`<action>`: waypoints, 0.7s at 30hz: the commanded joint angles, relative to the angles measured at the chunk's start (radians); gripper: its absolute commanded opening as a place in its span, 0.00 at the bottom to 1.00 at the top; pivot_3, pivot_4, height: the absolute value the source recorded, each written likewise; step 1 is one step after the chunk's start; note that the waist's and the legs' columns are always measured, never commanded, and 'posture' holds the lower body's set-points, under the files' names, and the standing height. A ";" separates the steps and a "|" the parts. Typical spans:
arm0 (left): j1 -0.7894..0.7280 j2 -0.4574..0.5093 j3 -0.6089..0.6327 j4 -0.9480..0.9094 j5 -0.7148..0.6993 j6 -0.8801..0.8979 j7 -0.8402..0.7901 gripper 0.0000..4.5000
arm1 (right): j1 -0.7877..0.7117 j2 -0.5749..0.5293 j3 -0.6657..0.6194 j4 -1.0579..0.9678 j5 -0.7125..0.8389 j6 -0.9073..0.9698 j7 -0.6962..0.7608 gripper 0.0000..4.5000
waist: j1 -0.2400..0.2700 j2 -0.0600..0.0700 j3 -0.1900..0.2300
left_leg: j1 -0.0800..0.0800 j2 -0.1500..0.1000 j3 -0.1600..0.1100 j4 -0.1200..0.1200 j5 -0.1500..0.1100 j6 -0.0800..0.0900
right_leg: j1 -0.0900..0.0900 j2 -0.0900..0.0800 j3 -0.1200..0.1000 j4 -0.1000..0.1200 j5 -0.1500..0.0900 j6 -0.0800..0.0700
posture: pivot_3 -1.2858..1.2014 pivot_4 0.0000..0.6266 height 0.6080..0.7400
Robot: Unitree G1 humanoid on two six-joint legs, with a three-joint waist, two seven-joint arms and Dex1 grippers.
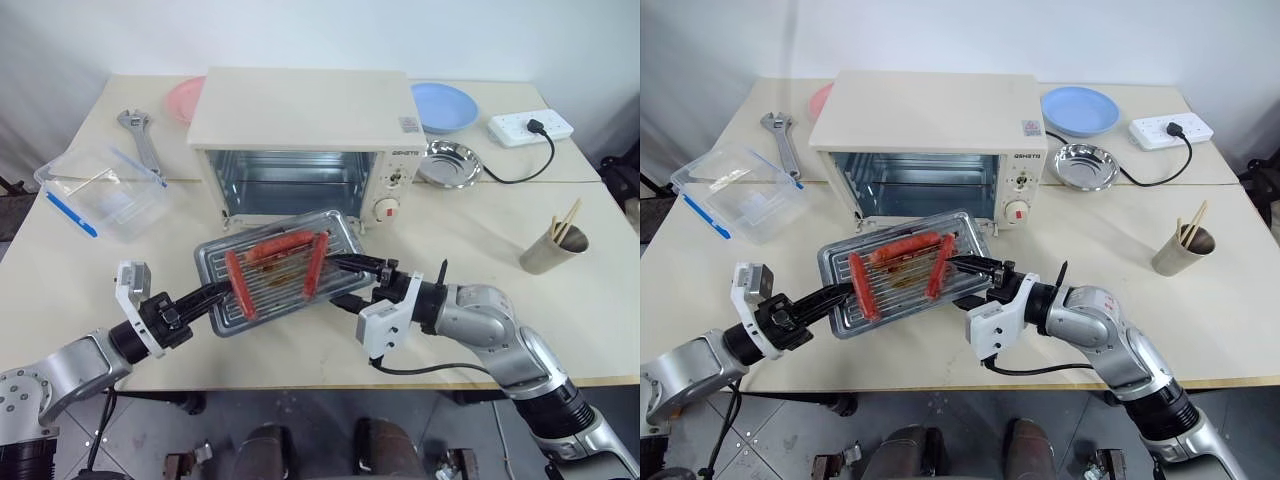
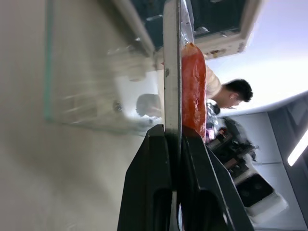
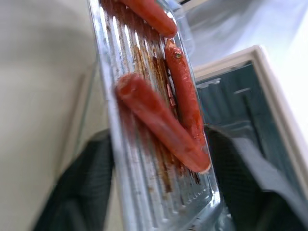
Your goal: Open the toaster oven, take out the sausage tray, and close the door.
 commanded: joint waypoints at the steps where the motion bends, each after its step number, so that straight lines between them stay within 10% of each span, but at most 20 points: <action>1: 0.018 0.006 -0.011 -0.028 -0.036 -0.026 0.033 0.00 | -0.008 -0.008 -0.036 -0.020 0.136 0.005 0.037 0.99 | 0.000 0.000 0.000 | 0.000 0.000 0.000 0.000 0.000 0.000 | 0.000 0.000 0.000 0.000 0.000 0.000 | 0.52 0.24 1.00; 13: 0.135 -0.122 0.103 -0.186 -0.070 -0.122 0.059 0.00 | 0.062 -0.139 -0.131 0.048 0.662 0.308 0.371 0.99 | 0.003 0.000 0.000 | 0.000 0.000 0.000 0.000 0.000 0.001 | 0.001 0.000 0.000 -0.002 0.000 0.000 | 0.52 0.24 1.00; 21: 0.314 -0.293 0.150 -0.400 -0.070 -0.266 0.109 0.00 | -0.003 -0.164 -0.195 0.353 0.743 0.253 0.620 0.49 | 0.001 0.000 0.000 | 0.000 0.000 0.001 0.000 -0.001 0.003 | 0.003 0.000 0.000 -0.006 0.000 0.000 | 0.52 0.24 1.00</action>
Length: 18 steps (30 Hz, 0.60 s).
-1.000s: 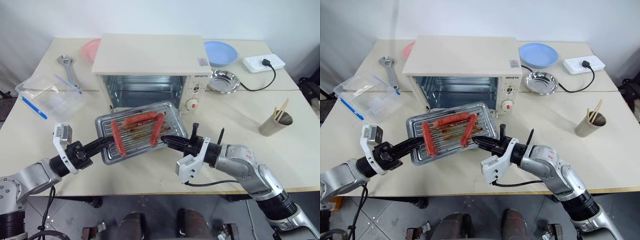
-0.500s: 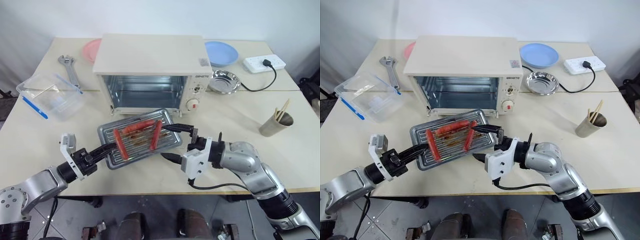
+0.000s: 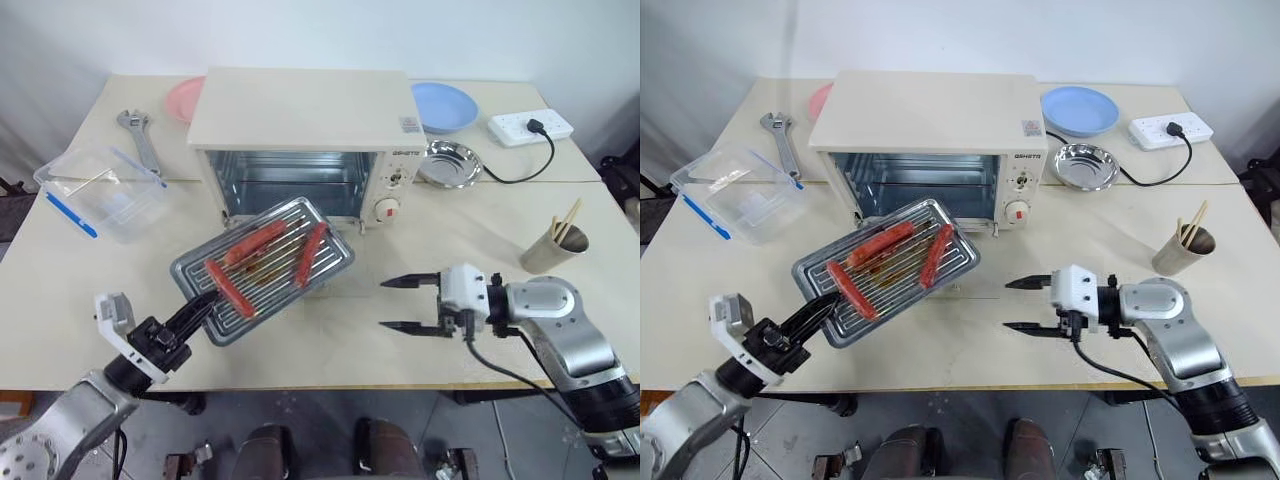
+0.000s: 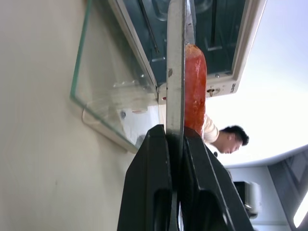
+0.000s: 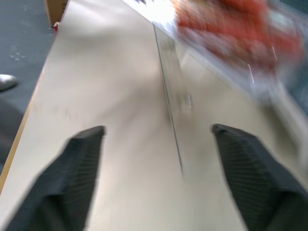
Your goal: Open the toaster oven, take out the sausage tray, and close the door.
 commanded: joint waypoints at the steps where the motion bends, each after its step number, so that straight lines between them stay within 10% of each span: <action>1: 0.064 -0.050 0.032 -0.112 -0.033 -0.071 0.003 0.00 | -0.055 0.018 -0.025 0.103 0.002 -0.071 0.074 0.41 | -0.001 0.000 0.000 | 0.000 0.000 0.000 0.000 0.000 0.000 | 0.000 0.000 0.000 0.000 0.000 0.000 | 0.52 0.24 1.00; 6: 0.210 -0.124 0.013 -0.187 -0.033 -0.146 0.003 0.00 | -0.141 0.067 -0.013 0.262 -0.023 -0.131 0.144 0.02 | 0.000 0.000 0.000 | 0.000 0.000 0.001 0.000 0.000 0.000 | 0.000 0.000 0.000 -0.001 0.000 0.000 | 0.52 0.24 1.00; 18: 0.413 -0.310 0.077 -0.242 -0.033 -0.344 -0.032 0.00 | -0.197 0.164 0.026 0.423 -0.099 -0.236 0.213 0.01 | 0.012 0.001 0.000 | -0.001 0.000 0.001 0.001 -0.001 0.001 | 0.000 0.000 0.000 -0.006 0.000 0.000 | 0.52 0.24 1.00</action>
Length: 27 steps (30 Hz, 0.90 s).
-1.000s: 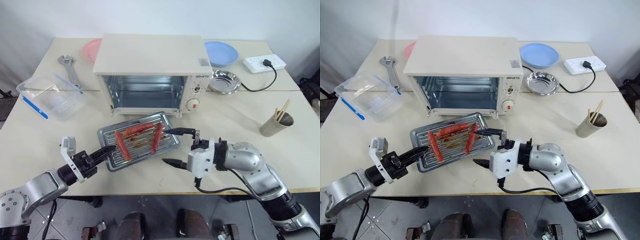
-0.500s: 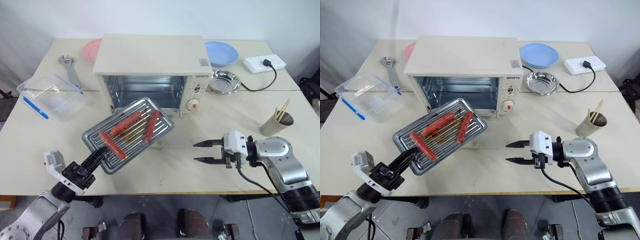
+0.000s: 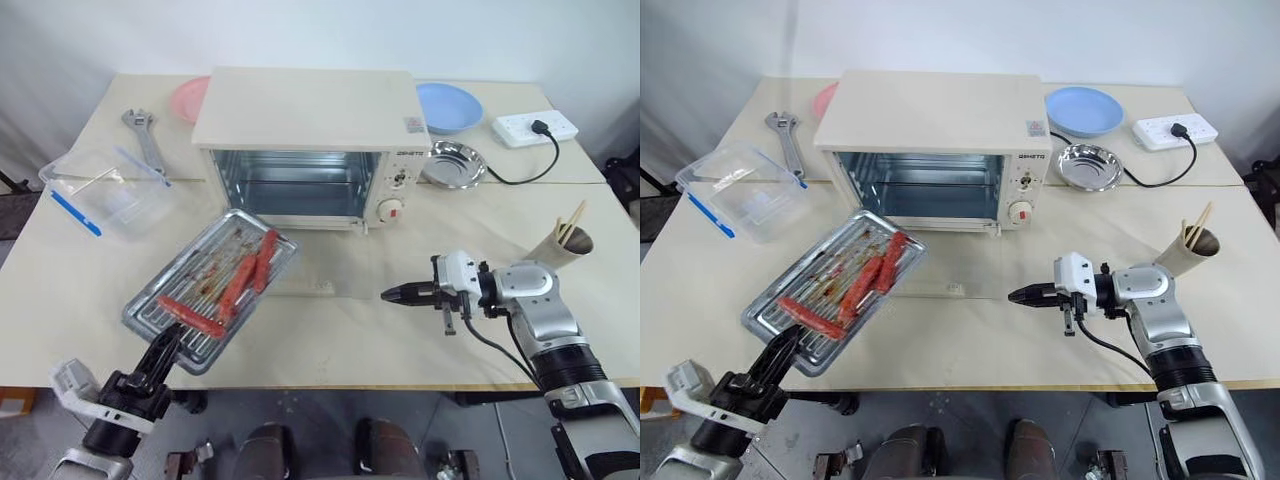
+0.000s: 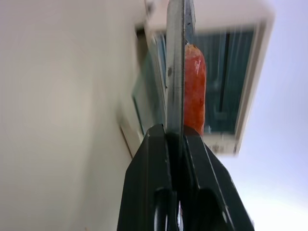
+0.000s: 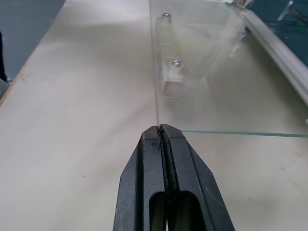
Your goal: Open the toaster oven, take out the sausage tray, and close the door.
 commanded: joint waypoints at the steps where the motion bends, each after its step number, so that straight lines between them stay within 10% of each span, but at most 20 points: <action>1: 0.050 -0.053 0.064 -0.035 -0.029 -0.068 -0.040 0.00 | -0.014 0.020 0.011 0.040 -0.026 -0.059 0.029 0.01 | 0.002 0.000 0.000 | 0.000 0.000 0.000 0.000 0.000 0.000 | 0.000 0.000 0.000 -0.002 0.000 0.000 | 0.52 0.24 1.00; 20: -0.063 -0.089 0.204 0.102 -0.029 -0.163 0.032 0.00 | -0.146 0.139 -0.006 0.266 -0.098 -0.174 -0.035 0.01 | 0.009 0.000 0.000 | -0.001 0.001 0.001 0.002 -0.001 0.001 | 0.001 0.001 0.000 -0.001 0.001 -0.001 | 0.52 0.24 1.00; 27: -0.089 -0.066 0.187 0.125 -0.029 -0.102 0.031 0.00 | -0.302 0.143 -0.085 0.135 0.024 0.119 -0.073 0.01 | 0.010 0.001 0.001 | -0.001 0.001 0.000 0.001 -0.002 0.001 | 0.000 0.002 0.000 0.000 0.002 -0.001 | 0.52 0.24 1.00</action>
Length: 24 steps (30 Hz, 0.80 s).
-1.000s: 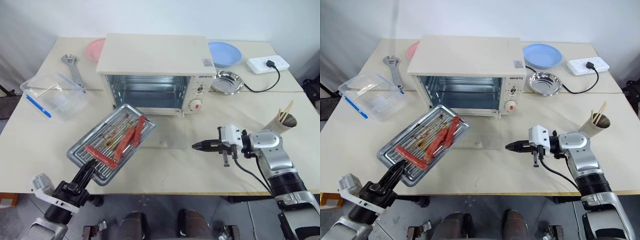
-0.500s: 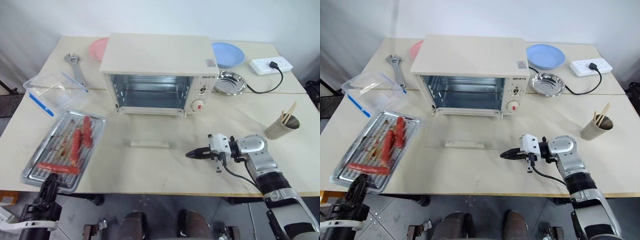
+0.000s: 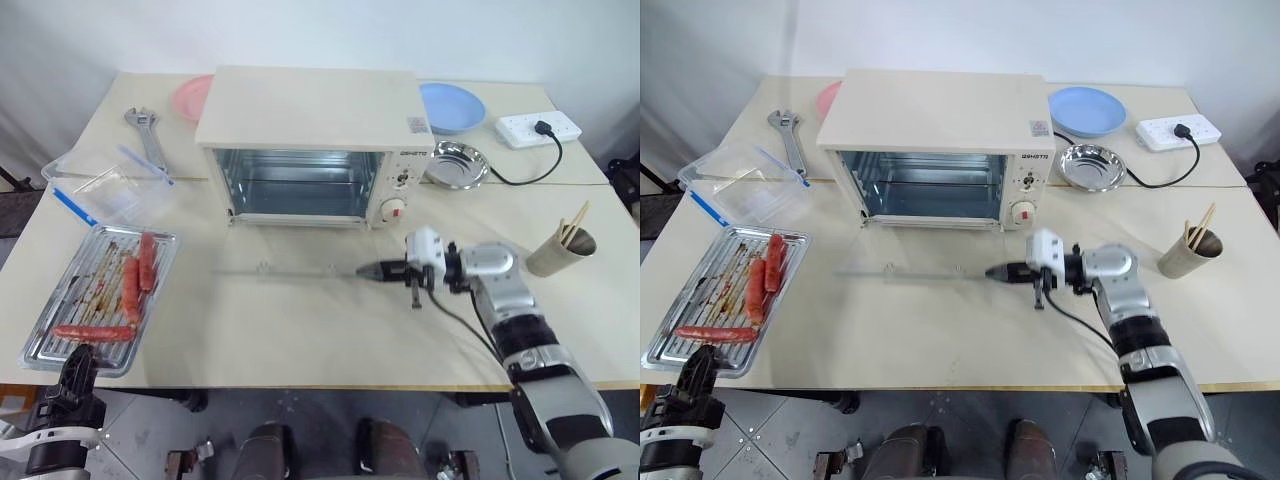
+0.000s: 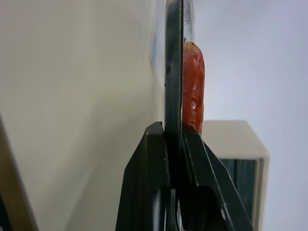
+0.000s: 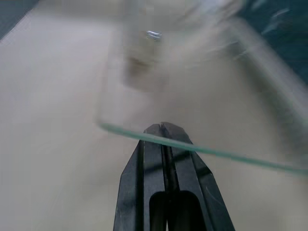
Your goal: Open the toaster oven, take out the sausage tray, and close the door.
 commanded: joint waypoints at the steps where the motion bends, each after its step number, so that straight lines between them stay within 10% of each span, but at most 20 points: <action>1: -0.006 0.021 0.010 -0.005 -0.015 0.030 -0.010 0.00 | -0.049 0.000 -0.050 -0.067 0.057 0.081 -0.020 0.01 | 0.001 0.000 0.000 | 0.000 0.000 0.000 0.000 0.000 0.000 | 0.000 0.000 0.000 0.000 0.000 0.000 | 0.52 0.24 1.00; 13: -0.003 0.108 -0.014 0.023 -0.015 0.204 -0.058 0.00 | -0.126 -0.030 -0.076 -0.142 0.097 0.202 0.016 0.01 | 0.001 0.000 0.000 | -0.001 0.001 0.001 -0.001 -0.001 -0.001 | -0.001 0.002 0.000 -0.002 0.000 0.000 | 0.52 0.24 1.00; 24: -0.112 0.378 -0.055 0.223 -0.015 0.479 -0.151 0.00 | -0.003 -0.146 -0.064 -0.215 0.192 0.273 0.221 0.75 | -0.003 0.002 0.001 | -0.001 0.003 0.001 -0.001 -0.001 -0.003 | -0.003 0.005 0.002 0.000 0.000 0.000 | 0.52 0.24 1.00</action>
